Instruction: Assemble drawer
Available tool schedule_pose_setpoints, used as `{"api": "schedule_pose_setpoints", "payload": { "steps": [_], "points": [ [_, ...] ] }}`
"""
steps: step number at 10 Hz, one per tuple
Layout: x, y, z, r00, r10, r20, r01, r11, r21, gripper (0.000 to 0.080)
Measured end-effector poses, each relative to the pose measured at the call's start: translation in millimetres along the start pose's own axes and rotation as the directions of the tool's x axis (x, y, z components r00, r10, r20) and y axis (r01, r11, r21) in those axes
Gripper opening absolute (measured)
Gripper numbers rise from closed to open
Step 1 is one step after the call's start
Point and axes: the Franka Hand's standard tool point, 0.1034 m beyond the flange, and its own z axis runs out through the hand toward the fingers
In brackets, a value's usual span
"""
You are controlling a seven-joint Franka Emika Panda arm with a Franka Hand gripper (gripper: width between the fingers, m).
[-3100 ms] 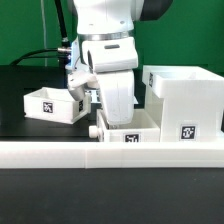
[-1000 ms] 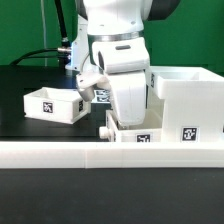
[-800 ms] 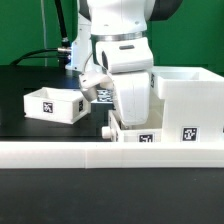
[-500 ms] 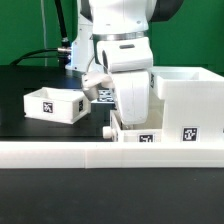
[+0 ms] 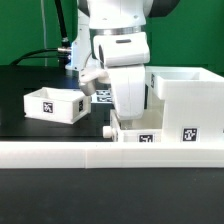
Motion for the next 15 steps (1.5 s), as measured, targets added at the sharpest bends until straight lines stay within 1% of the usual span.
{"api": "schedule_pose_setpoints", "payload": {
  "steps": [1,2,3,4,5,7,8,11,12,13,14,15],
  "points": [
    [3.1,2.5,-5.6,1.000,-0.001,0.003,0.001,1.000,0.004,0.0617],
    [3.3,5.2,-12.8,1.000,-0.003,0.007,0.003,1.000,0.009,0.0617],
    [1.1,6.9,-21.7,1.000,-0.003,0.013,0.002,1.000,0.014,0.0644],
    [-2.6,7.4,-29.6,1.000,0.001,0.018,-0.001,1.000,0.021,0.0648],
    [-8.5,7.8,-35.7,1.000,0.001,0.022,-0.001,1.000,0.030,0.0648],
    [-28.9,9.1,-44.4,1.000,-0.013,0.025,0.012,0.999,0.042,0.0649],
    [-38.0,9.8,-45.9,0.999,-0.024,0.024,0.023,0.999,0.040,0.0649],
    [-42.6,7.8,-42.3,1.000,-0.027,0.016,0.026,0.999,0.045,0.0649],
    [-51.8,7.9,-33.0,0.997,-0.067,-0.046,0.069,0.996,0.051,0.0649],
    [-61.9,11.8,-25.8,0.995,-0.046,-0.091,0.052,0.997,0.064,0.0649],
    [-66.4,17.1,-23.6,0.992,-0.055,-0.112,0.063,0.996,0.063,0.0649],
    [-70.2,20.9,-22.6,0.986,-0.056,-0.160,0.067,0.995,0.067,0.0649]
  ]
}}
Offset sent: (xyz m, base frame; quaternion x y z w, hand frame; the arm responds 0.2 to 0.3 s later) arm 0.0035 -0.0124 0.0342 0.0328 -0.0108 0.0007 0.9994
